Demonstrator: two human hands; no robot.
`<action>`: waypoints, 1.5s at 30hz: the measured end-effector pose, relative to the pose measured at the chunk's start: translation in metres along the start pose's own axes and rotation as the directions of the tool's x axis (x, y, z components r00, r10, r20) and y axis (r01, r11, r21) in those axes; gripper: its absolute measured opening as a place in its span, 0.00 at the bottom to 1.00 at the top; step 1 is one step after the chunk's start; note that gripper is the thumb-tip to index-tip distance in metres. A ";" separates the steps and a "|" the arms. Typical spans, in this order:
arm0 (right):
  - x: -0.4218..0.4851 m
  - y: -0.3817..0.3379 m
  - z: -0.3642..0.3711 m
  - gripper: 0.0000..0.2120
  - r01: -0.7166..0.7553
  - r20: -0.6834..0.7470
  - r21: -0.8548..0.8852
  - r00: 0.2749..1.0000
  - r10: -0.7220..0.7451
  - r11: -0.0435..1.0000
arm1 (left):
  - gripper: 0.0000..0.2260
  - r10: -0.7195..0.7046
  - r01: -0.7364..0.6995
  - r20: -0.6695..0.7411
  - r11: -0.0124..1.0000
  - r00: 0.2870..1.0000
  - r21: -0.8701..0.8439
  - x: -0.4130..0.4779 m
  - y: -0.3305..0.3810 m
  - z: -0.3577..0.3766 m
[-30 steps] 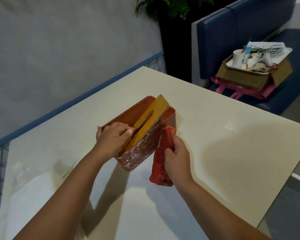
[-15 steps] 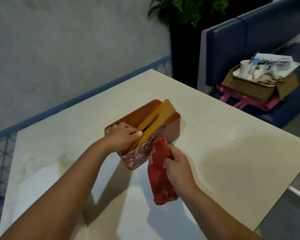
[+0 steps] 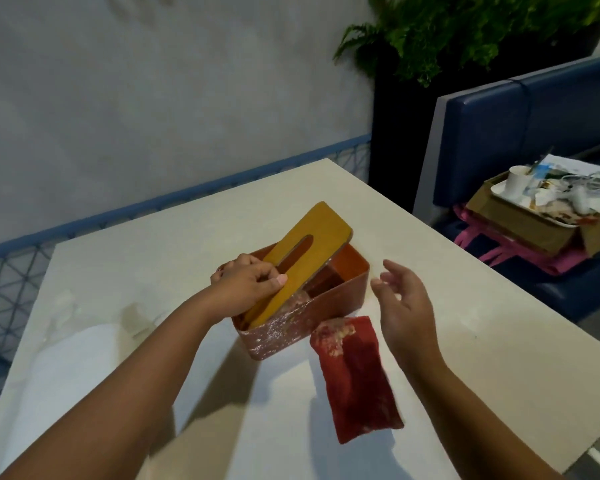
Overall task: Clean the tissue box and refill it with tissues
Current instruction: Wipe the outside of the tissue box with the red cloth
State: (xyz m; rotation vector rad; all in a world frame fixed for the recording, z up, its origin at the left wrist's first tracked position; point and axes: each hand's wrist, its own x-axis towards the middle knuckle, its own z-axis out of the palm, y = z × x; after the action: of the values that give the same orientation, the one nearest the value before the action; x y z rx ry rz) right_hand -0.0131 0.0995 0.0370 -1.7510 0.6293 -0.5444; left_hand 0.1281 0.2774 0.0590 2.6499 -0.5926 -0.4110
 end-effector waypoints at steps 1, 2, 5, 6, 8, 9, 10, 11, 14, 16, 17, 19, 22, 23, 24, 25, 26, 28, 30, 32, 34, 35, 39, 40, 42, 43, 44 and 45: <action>0.007 -0.015 -0.002 0.17 0.033 0.005 0.084 0.999 -0.033 0.996 | 0.15 0.000 0.000 -0.006 1.000 1.000 -0.009 0.000 0.000 0.000; 0.019 -0.029 -0.001 0.18 0.025 0.062 0.150 0.997 -0.035 0.988 | 0.15 -0.004 0.004 -0.015 1.000 1.000 -0.014 0.000 -0.001 0.000; 0.049 -0.062 0.005 0.29 -0.100 0.316 0.097 0.946 0.065 0.990 | 0.14 0.013 -0.013 -0.043 1.000 0.999 -0.003 0.000 0.001 0.001; 0.056 -0.071 0.009 0.29 -0.124 0.378 0.059 0.921 0.093 0.991 | 0.13 0.017 -0.017 -0.053 1.000 0.998 -0.001 -0.001 0.001 0.001; 0.064 -0.082 0.013 0.22 -0.107 0.438 0.002 0.894 0.096 0.994 | 0.10 0.018 -0.021 -0.091 0.999 0.996 -0.036 -0.002 -0.001 0.001; 0.068 -0.085 0.014 0.21 -0.091 0.438 -0.020 0.895 0.090 0.996 | 0.09 0.004 -0.016 -0.149 0.996 0.989 -0.083 -0.003 -0.002 0.001; 0.071 -0.085 0.015 0.20 -0.076 0.422 -0.039 0.902 0.085 0.996 | 0.08 -0.035 -0.001 -0.236 0.989 0.971 -0.149 -0.002 -0.005 0.000; 0.073 -0.085 0.015 0.20 -0.060 0.399 -0.048 0.914 0.074 0.997 | 0.07 -0.103 0.024 -0.335 0.973 0.936 -0.231 -0.002 -0.007 0.000; 0.074 -0.076 0.014 0.19 -0.009 0.326 -0.030 0.945 0.018 0.999 | 0.15 -0.363 0.120 -0.472 0.875 0.803 -0.468 -0.004 -0.018 0.007; 0.071 -0.070 0.015 0.19 0.036 0.288 0.006 0.957 -0.036 0.999 | 0.19 -0.421 0.181 -0.434 0.851 0.796 -0.494 -0.006 -0.028 0.016; 0.071 -0.067 0.016 0.18 0.052 0.272 0.029 0.960 -0.058 0.998 | 0.19 -0.422 0.195 -0.402 0.847 0.813 -0.495 -0.007 -0.032 0.021; 0.070 -0.064 0.016 0.18 0.051 0.246 0.075 0.967 -0.068 0.996 | 0.17 -0.391 0.180 -0.372 0.853 0.842 -0.489 -0.007 -0.037 0.025; 0.071 -0.062 0.017 0.18 0.033 0.231 0.109 0.971 -0.057 0.994 | 0.20 -0.306 0.116 -0.382 0.888 0.872 -0.446 -0.007 -0.037 0.023; 0.073 -0.060 0.017 0.18 0.028 0.233 0.116 0.971 -0.055 0.993 | 0.21 -0.300 0.113 -0.381 0.890 0.874 -0.441 -0.006 -0.038 0.022; 0.074 -0.059 0.017 0.18 0.023 0.237 0.122 0.970 -0.051 0.992 | 0.22 -0.305 0.118 -0.379 0.889 0.874 -0.443 -0.006 -0.038 0.021; 0.075 -0.057 0.017 0.18 0.016 0.241 0.131 0.969 -0.047 0.991 | 0.21 -0.311 0.127 -0.373 0.887 0.874 -0.444 -0.006 -0.038 0.019; 0.076 -0.056 0.017 0.17 0.009 0.245 0.143 0.969 -0.044 0.990 | 0.20 -0.308 0.127 -0.370 0.889 0.876 -0.440 -0.005 -0.038 0.017; 0.079 -0.055 0.018 0.17 -0.004 0.250 0.162 0.968 -0.037 0.987 | 0.16 -0.304 0.128 -0.368 0.893 0.879 -0.432 -0.005 -0.037 0.013; 0.081 -0.054 0.020 0.17 -0.017 0.244 0.171 0.969 -0.026 0.985 | 0.15 -0.301 0.141 -0.362 0.902 0.882 -0.407 -0.002 -0.037 0.008; 0.082 -0.053 0.022 0.17 -0.026 0.254 0.178 0.967 -0.021 0.984 | 0.17 -0.313 0.147 -0.347 0.891 0.884 -0.430 0.002 -0.041 0.004; 0.082 -0.051 0.025 0.16 -0.039 0.286 0.183 0.958 -0.015 0.982 | 0.19 -0.322 0.140 -0.334 0.872 0.886 -0.469 0.005 -0.043 0.002; 0.082 -0.049 0.027 0.15 -0.052 0.300 0.183 0.954 -0.005 0.982 | 0.21 -0.326 0.136 -0.332 0.863 0.885 -0.486 0.004 -0.042 0.002; 0.080 -0.044 0.031 0.14 -0.103 0.318 0.208 0.948 0.033 0.973 | 0.25 -0.469 0.154 -0.281 0.696 0.838 -0.702 -0.002 -0.038 0.012; 0.079 -0.043 0.031 0.15 -0.112 0.319 0.215 0.947 0.039 0.970 | 0.25 -0.514 0.161 -0.259 0.637 0.818 -0.754 -0.002 -0.037 0.014; 0.077 -0.039 0.032 0.16 -0.124 0.321 0.222 0.946 0.048 0.967 | 0.25 -0.566 0.160 -0.234 0.560 0.790 -0.813 -0.003 -0.034 0.018; 0.077 -0.037 0.033 0.17 -0.131 0.324 0.227 0.945 0.052 0.965 | 0.24 -0.574 0.158 -0.234 0.550 0.785 -0.820 -0.003 -0.032 0.019; 0.077 -0.036 0.035 0.17 -0.138 0.327 0.229 0.943 0.057 0.964 | 0.23 -0.572 0.155 -0.237 0.551 0.785 -0.820 -0.002 -0.029 0.020; 0.077 -0.034 0.036 0.18 -0.142 0.333 0.228 0.941 0.060 0.963 | 0.23 -0.568 0.148 -0.241 0.553 0.787 -0.820 -0.003 -0.028 0.020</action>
State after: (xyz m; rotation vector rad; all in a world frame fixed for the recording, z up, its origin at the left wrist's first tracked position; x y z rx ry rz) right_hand 0.0725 0.0824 0.0644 -1.5158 0.3969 -0.2420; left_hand 0.1282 0.2954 0.0301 1.8596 0.3084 -0.0464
